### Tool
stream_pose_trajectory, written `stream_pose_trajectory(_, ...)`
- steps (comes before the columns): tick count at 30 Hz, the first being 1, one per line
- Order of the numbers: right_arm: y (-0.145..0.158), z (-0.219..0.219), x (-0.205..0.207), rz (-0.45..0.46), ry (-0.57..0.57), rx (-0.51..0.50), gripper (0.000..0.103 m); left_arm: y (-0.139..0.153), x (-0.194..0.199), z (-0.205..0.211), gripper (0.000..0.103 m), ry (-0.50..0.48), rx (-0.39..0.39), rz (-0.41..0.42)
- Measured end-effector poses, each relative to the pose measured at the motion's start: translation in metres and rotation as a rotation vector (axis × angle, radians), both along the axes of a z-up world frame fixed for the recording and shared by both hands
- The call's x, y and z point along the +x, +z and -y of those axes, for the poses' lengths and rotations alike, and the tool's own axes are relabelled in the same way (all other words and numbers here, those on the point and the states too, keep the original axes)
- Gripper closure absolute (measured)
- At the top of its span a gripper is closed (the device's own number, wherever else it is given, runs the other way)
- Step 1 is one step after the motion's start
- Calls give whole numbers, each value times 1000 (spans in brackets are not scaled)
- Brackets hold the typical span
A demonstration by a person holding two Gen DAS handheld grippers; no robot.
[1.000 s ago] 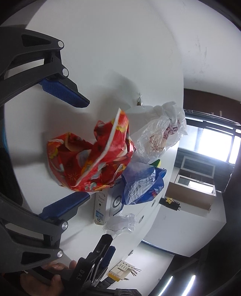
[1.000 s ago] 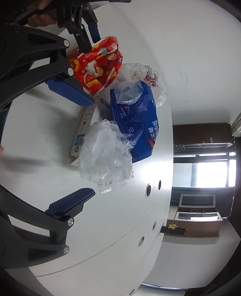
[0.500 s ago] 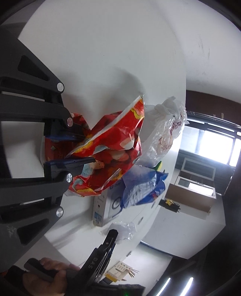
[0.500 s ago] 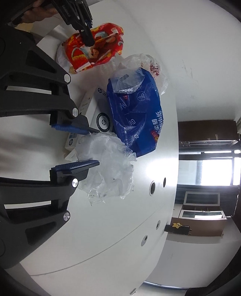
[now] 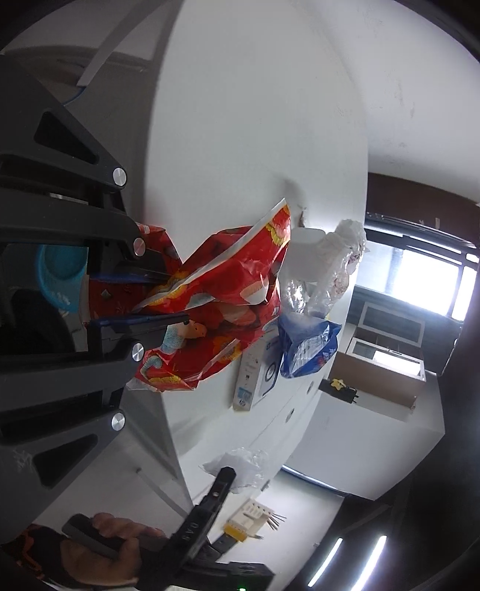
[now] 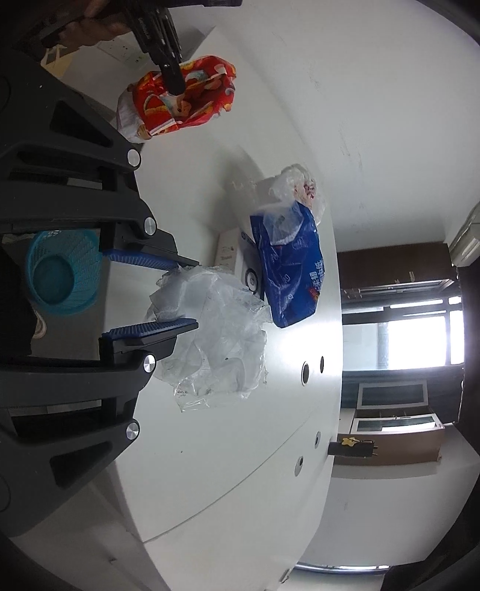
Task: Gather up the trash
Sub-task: 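Grasp the red snack bag with the left tool while the right tool grasps the clear plastic bag, then carry both held bags down over the blue wastebasket with both tools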
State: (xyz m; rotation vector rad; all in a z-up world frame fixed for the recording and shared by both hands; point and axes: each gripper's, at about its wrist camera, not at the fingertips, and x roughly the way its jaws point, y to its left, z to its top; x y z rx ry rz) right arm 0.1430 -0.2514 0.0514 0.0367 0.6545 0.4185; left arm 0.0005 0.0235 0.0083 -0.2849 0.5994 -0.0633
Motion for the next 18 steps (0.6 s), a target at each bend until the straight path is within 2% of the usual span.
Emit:
stream_pose_trajectory(5,5,-12,-39,-18,84,10,78,-2,-25,7,91,-12,17,9)
stream_pose_trajectory(11,0,-36,-84,-46,177,8,78,-11,-37,15,91,-33,56,-18)
stream_pose_trajectory(14,-11,-42,-104,-72,197,-5,78,-24,-44,12,91,-32,76,-51)
stream_pose_trajectory(18,-40,-48,-114,-145,226,-14,78,-53,-46,7,91,-27,63,-122)
